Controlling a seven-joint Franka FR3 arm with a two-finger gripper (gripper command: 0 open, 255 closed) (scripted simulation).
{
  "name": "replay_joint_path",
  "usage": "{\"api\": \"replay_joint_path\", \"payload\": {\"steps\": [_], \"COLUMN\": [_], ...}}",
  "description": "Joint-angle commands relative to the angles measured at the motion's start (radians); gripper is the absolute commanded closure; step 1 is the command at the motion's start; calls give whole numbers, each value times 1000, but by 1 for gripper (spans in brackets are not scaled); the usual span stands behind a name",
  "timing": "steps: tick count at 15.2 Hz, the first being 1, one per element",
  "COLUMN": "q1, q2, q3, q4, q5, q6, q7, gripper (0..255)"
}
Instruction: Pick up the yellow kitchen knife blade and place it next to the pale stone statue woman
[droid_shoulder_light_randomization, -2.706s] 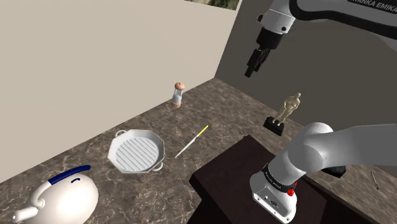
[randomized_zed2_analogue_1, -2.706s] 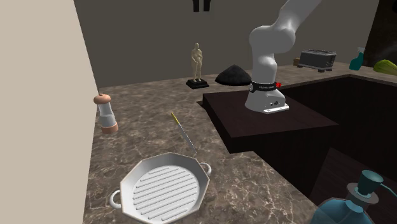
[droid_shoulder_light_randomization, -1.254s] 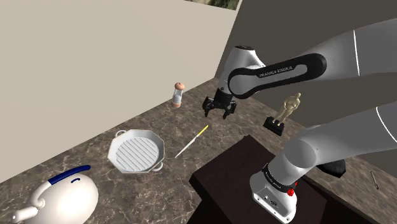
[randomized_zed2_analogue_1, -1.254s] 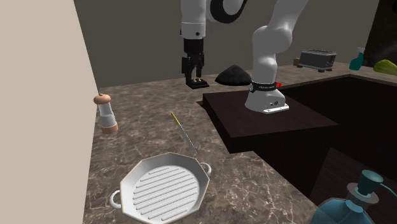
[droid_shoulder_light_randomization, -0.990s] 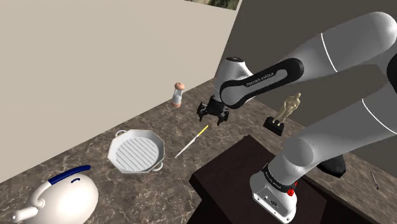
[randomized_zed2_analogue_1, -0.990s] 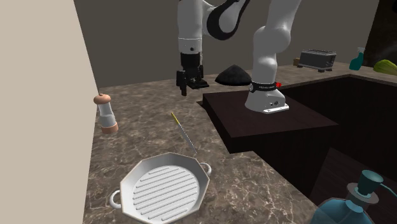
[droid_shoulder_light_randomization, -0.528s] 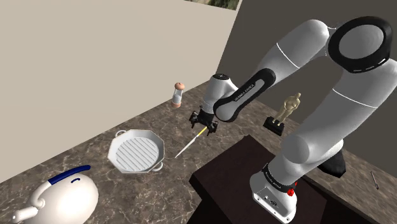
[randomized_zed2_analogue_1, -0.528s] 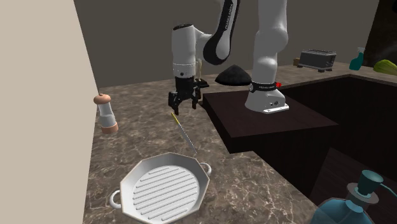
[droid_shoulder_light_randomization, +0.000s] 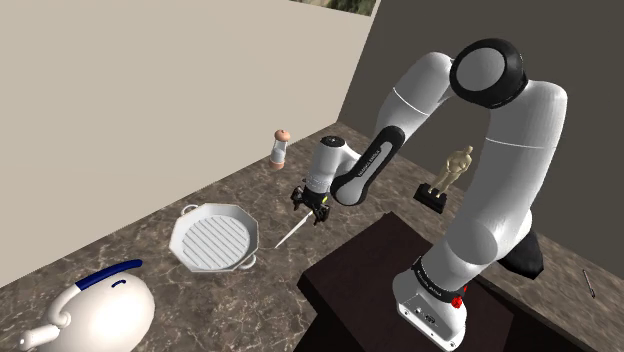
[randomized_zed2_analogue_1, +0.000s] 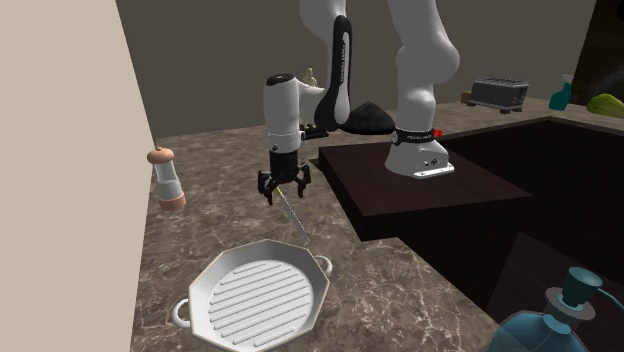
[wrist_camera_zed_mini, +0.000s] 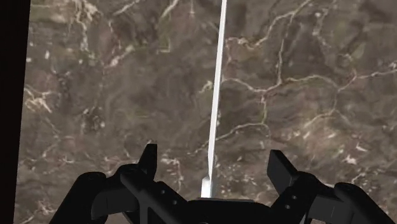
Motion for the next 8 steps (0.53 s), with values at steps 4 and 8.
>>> {"api": "replay_joint_path", "payload": {"steps": [4, 8], "q1": [63, 64], "q2": [77, 77], "q3": [-76, -77], "q4": [31, 31], "q5": [-58, -57], "q6": [53, 53], "q7": [52, 52], "gripper": [0, 0]}}
